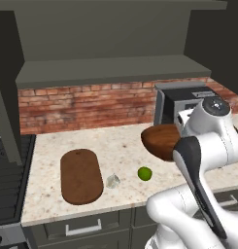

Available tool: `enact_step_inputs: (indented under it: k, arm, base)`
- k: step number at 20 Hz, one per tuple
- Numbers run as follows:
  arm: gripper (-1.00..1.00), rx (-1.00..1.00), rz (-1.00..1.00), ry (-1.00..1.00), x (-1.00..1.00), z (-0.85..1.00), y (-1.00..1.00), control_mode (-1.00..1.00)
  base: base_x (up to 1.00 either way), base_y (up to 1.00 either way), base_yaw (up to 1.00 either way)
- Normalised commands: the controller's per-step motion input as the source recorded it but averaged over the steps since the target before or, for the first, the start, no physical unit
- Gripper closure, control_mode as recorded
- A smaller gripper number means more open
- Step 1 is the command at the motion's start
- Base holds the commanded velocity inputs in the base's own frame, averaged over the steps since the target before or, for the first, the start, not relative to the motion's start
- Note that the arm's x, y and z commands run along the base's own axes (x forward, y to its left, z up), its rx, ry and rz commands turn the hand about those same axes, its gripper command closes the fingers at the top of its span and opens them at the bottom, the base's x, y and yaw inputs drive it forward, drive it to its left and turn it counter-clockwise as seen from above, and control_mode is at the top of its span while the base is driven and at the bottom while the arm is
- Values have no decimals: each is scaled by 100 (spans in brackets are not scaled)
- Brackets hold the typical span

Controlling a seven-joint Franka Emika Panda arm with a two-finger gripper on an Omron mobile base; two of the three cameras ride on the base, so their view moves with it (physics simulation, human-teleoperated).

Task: Open the cabinet. Place the bowl and condiment on the counter. Then place the lime and garlic on the cutting board.

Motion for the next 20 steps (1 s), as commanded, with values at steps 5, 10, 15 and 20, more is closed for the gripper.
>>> enact_step_inputs:
  k: [5,10,15,20]
  arm:
    - [100,-2,12,0,0,-30,-62,-100]
    - [100,0,3,0,0,-32,-49,-100]
    - [100,0,0,0,0,-67,-10,-100]
    - [100,0,-1,0,0,-78,-5,-100]
  base:
    - [0,0,0]
    - [0,0,0]
    - [0,0,0]
    - [0,0,0]
